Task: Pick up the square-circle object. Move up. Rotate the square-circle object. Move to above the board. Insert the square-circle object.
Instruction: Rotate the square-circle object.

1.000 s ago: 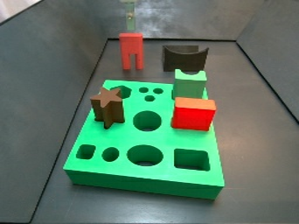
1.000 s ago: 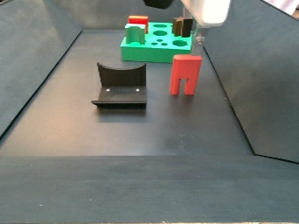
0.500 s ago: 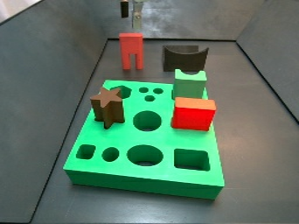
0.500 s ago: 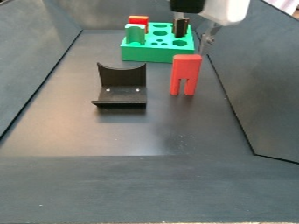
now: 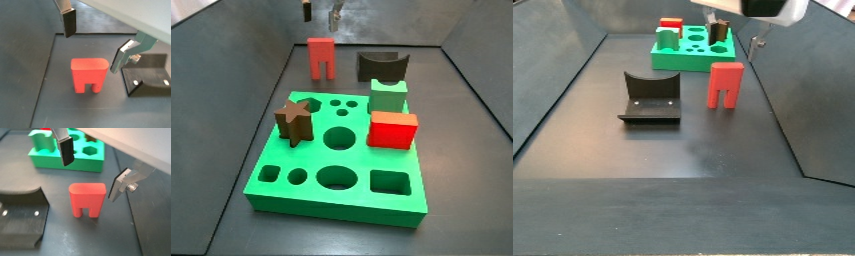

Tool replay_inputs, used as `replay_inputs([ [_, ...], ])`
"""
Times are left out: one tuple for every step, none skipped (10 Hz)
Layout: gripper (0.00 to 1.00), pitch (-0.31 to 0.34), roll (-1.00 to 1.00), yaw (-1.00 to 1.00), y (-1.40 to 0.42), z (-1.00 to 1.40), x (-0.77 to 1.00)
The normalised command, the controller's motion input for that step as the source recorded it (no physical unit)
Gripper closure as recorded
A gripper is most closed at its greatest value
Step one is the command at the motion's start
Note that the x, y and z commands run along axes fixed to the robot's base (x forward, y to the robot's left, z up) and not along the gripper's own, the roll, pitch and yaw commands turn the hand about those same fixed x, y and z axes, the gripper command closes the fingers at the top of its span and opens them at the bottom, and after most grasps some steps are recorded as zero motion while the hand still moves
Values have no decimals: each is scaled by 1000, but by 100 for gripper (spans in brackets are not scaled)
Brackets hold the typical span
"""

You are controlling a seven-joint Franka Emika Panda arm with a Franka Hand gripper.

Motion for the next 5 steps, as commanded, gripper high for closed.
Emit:
replay_inputs([
  [0, 17, -2, 1000, 1, -14, 20],
  [0, 19, -2, 1000, 1, -14, 20],
  [0, 21, -2, 1000, 1, -14, 20],
  [0, 23, -3, 1000, 1, -13, 21],
  [0, 27, -3, 1000, 1, -13, 21],
])
